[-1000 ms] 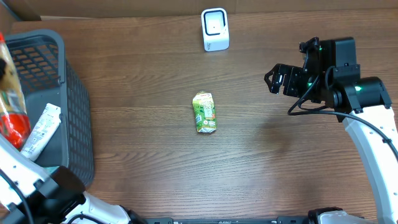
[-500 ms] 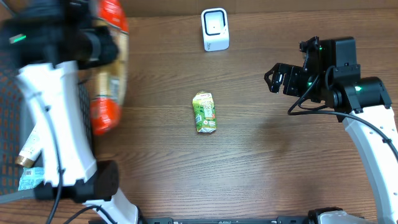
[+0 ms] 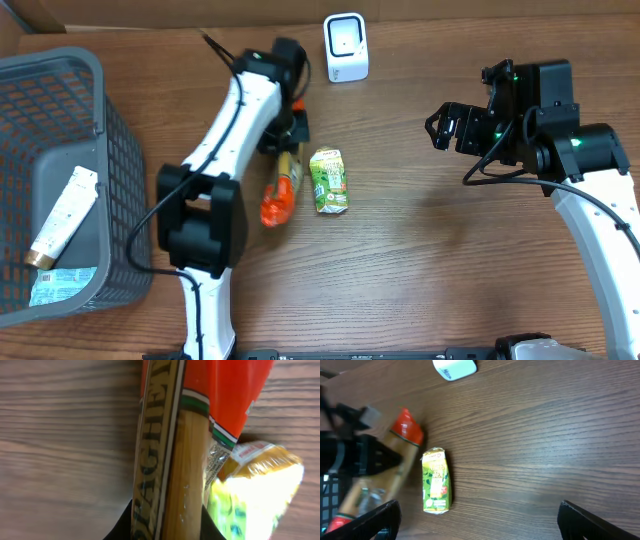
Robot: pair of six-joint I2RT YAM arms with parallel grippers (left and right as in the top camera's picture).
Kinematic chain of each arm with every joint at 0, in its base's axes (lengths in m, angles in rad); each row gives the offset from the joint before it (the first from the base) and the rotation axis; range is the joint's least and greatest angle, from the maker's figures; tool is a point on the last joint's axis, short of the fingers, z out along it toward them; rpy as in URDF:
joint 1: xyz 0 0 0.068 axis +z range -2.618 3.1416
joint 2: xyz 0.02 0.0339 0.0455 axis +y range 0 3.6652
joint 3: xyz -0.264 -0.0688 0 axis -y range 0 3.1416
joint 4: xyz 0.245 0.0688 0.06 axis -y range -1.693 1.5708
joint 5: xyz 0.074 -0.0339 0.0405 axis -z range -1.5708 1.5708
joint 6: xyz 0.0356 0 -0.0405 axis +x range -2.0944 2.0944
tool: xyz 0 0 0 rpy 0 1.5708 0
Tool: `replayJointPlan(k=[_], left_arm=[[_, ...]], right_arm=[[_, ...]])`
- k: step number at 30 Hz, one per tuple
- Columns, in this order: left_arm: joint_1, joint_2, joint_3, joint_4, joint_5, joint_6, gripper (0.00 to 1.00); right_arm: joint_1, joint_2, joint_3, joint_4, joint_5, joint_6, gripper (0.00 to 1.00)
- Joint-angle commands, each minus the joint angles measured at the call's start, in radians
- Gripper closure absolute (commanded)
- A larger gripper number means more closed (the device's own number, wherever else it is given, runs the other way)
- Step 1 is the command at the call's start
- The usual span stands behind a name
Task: Scan the item barcode
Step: 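Place the spaghetti pack left of the carton with the left gripper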
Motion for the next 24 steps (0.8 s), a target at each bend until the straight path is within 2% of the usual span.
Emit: replayJointPlan(k=[1,2,4,6,9,16,20,24], left_arm=[[-0.027,0.0,0.0,0.005,-0.016,-0.068,0.96],[-0.031,0.0,0.0,0.008,-0.016,-0.076,0.95],[-0.034,-0.003,0.002,0.023,-0.015,-0.077,0.83],[-0.034,-0.006,0.011,0.026,-0.015,-0.076,0.63],[-0.031,-0.007,0.044,0.004,-0.014,-0.05,0.5],[-0.007,-0.017,0.238,-0.145,-0.019,-0.044,0.49],[0.044,-0.087,0.338,-0.218,-0.019,-0.044,0.5],[0.119,-0.204,0.35,-0.219,-0.037,-0.047,0.5]], right_arm=[[0.006,0.002,0.012,0.003,0.006,0.0,0.0],[0.006,0.002,0.012,0.003,0.006,0.0,0.0],[0.006,0.002,0.012,0.003,0.006,0.001,0.0],[0.006,0.002,0.012,0.003,0.006,0.001,0.0],[0.006,0.002,0.012,0.004,0.006,0.0,0.0],[0.006,0.002,0.012,0.003,0.005,0.0,0.0],[0.006,0.002,0.012,0.003,0.006,0.0,0.0],[0.006,0.002,0.012,0.004,0.006,0.0,0.0]])
